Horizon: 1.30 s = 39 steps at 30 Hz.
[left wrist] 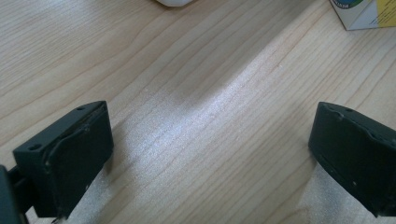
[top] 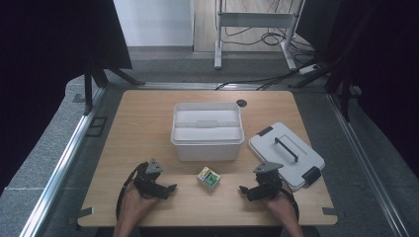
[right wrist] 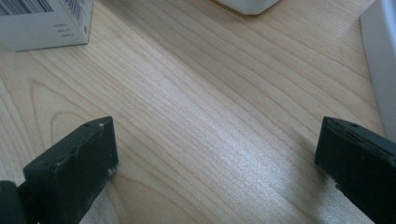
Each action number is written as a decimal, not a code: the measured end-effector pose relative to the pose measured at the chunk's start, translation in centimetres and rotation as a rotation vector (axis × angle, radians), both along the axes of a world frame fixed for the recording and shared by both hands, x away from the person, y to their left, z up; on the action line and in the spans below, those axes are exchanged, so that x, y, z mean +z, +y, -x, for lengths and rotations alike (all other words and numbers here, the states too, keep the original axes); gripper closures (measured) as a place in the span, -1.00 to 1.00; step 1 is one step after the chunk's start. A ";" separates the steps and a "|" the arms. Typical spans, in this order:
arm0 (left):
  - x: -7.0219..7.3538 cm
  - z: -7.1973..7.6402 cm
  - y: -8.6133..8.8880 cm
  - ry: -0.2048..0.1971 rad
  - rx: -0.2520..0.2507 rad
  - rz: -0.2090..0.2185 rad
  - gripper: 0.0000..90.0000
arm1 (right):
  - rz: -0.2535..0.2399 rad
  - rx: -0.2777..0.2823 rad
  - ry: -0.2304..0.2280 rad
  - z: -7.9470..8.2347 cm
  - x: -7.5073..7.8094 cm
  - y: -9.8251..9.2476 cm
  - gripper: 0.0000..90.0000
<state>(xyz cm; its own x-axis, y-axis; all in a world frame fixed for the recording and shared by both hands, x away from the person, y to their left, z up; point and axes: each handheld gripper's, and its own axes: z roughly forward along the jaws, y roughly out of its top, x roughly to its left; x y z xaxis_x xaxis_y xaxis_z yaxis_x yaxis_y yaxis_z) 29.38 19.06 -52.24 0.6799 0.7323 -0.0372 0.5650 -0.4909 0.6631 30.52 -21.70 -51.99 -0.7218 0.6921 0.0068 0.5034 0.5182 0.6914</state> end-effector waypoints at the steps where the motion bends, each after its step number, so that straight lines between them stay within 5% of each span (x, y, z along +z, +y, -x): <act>1: 0.0 0.0 0.0 0.000 -0.001 0.000 -1.00 | -0.001 -0.007 -0.001 0.0 0.0 0.1 -1.00; 24: 0.0 -0.2 -0.1 0.000 -0.007 0.001 -1.00 | -0.022 -0.016 0.011 0.2 0.0 0.0 -1.00; 39: 0.0 -0.2 -0.1 0.000 -0.006 0.000 -1.00 | -0.068 0.067 0.007 1.2 1.8 1.4 -1.00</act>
<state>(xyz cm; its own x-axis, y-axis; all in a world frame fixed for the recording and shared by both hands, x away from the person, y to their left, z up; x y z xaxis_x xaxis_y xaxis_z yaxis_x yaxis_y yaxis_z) 29.55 18.96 -52.24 0.6846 0.7280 -0.0371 0.5616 -0.4943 0.6635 29.31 -20.33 -50.16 -0.7661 0.6402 0.0570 0.4741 0.5029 0.7227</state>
